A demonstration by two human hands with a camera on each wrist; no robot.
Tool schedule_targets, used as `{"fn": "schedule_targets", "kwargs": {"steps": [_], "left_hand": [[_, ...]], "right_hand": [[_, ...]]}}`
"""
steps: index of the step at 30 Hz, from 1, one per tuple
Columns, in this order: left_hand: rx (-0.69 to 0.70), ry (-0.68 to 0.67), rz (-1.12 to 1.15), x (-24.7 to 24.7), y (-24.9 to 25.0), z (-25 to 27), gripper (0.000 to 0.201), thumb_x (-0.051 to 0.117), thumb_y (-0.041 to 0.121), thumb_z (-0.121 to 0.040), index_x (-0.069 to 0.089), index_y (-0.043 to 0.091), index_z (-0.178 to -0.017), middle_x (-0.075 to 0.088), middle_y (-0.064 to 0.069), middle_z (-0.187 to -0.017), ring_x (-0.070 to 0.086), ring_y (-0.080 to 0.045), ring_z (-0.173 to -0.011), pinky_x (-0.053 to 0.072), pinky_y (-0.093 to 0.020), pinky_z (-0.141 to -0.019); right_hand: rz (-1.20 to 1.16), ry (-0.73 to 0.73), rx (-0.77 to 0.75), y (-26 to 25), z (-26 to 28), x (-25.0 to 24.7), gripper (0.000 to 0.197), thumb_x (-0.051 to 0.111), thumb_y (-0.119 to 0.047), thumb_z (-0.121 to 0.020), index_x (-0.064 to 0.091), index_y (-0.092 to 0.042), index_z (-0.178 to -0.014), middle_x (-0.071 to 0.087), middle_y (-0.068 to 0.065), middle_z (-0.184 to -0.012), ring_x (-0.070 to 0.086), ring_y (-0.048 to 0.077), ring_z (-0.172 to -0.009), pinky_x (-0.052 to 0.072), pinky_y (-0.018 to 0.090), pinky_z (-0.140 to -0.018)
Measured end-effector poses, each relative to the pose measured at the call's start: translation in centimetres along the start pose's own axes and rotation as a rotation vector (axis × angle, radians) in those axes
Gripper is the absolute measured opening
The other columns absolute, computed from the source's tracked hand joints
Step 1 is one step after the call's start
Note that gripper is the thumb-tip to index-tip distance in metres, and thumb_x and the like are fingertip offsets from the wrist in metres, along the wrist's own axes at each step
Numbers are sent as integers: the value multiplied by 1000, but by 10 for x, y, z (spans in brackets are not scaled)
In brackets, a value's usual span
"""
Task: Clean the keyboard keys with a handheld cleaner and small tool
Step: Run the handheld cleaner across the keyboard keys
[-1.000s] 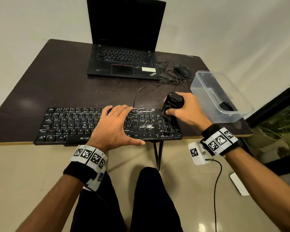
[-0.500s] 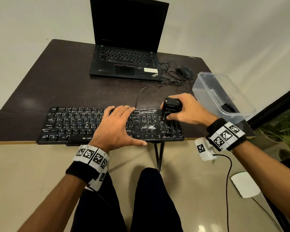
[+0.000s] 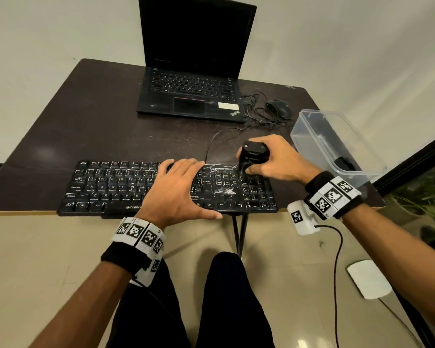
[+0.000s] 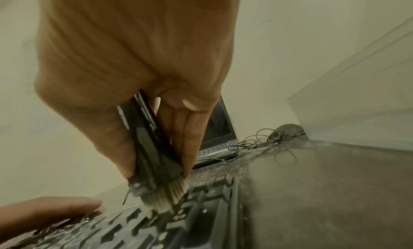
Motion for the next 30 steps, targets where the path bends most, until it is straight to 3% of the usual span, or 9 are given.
{"fn": "schedule_targets", "kwargs": {"steps": [3,7,10,14,17,20,23,27,30], "left_hand": [[-3,0,-5,0,-1,0,139,50,108,-52,39,18,-157,46,1,-159,37,-15,-149,12,-45,-129],[0,3,2,0,0,1,139,51,107,-52,40,17,-157,46,1,-158,37,-16,-149,10,-43,-130],[-4,5,2,-1,-1,1,140,49,108,-52,40,17,-157,45,1,-159,37,-16,-149,11,-44,-130],[-3,-2,-4,-1,-1,0,140,49,107,-51,39,17,-157,45,0,-159,36,-16,-149,10,-44,-130],[-3,-2,-7,-1,-1,0,140,49,107,-51,39,17,-158,45,0,-159,36,-16,-150,11,-44,-130],[-1,-3,-6,0,-1,0,140,48,108,-51,39,17,-158,45,0,-160,36,-16,-150,11,-45,-130],[-6,-11,-13,0,-2,0,141,48,108,-51,38,17,-158,43,0,-161,34,-16,-151,10,-45,-130],[-5,-9,-17,1,-2,0,141,47,108,-51,38,18,-158,43,0,-161,34,-16,-151,11,-45,-130],[-5,-8,-20,1,-3,0,141,45,109,-52,37,17,-159,43,0,-161,35,-16,-151,11,-46,-130]], "right_hand": [[-62,-74,-1,0,-2,7,34,87,1,-76,79,-16,-104,81,-2,-98,77,15,-94,61,38,-93],[25,18,38,7,-7,-3,30,88,-8,-74,79,-21,-101,81,-4,-97,76,16,-95,60,47,-95],[-7,-138,42,4,-4,9,33,89,-7,-75,79,-22,-104,81,-5,-99,77,14,-96,60,40,-94],[78,-34,35,2,-6,3,28,84,-24,-69,77,-21,-96,80,-4,-94,76,17,-92,61,48,-91],[34,-127,51,3,-7,8,30,88,-12,-73,79,-22,-100,81,-4,-96,77,16,-93,61,42,-92],[71,-23,34,4,-8,2,27,86,-15,-72,78,-22,-97,80,-4,-95,76,17,-93,60,48,-92],[-1,-55,43,5,-6,7,31,88,-7,-74,79,-21,-101,81,-5,-97,77,16,-94,61,41,-93],[37,60,43,7,-5,1,28,84,-22,-70,78,-22,-97,80,-3,-93,76,20,-92,61,47,-91],[-23,-55,45,6,-1,10,30,87,-11,-73,79,-22,-100,81,-1,-95,77,22,-92,62,44,-91]]}}
Point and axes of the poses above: each hand's wrist, its own z-axis away from the middle knuckle, its own x-axis out of the palm, y = z × x, the point moved 6 cm from there along -z, towards the middle knuckle
